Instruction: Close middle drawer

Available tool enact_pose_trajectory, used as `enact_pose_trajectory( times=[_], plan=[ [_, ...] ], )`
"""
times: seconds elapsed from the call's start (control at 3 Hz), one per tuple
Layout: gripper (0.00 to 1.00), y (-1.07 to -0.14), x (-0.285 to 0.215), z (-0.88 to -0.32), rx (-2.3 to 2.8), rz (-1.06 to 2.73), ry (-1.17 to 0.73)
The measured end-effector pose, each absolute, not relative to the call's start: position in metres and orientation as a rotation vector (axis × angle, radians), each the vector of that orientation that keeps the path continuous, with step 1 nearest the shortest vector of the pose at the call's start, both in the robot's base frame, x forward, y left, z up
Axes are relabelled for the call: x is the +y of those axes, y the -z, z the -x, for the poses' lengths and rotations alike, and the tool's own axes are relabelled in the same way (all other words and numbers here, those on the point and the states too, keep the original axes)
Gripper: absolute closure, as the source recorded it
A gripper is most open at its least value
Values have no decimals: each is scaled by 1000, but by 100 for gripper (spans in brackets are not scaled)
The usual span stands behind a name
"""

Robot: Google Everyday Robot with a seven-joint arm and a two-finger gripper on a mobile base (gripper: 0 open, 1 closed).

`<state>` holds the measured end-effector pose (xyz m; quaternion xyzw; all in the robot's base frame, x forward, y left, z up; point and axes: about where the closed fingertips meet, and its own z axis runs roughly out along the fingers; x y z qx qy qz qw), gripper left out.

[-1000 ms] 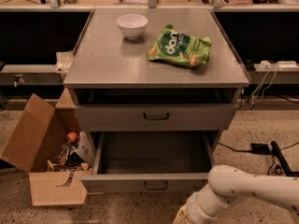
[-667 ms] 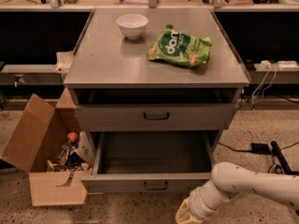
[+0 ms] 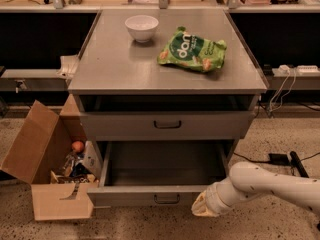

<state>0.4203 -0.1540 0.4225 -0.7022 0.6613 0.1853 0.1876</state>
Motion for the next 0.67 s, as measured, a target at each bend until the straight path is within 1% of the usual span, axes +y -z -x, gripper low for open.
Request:
enact_pose_trajectory(
  times=[0.33, 0.67],
  plan=[
    [100, -412, -162, -451, 1961, 1884, -481],
    [100, -408, -165, -456, 2002, 1846, -474]
  ],
)
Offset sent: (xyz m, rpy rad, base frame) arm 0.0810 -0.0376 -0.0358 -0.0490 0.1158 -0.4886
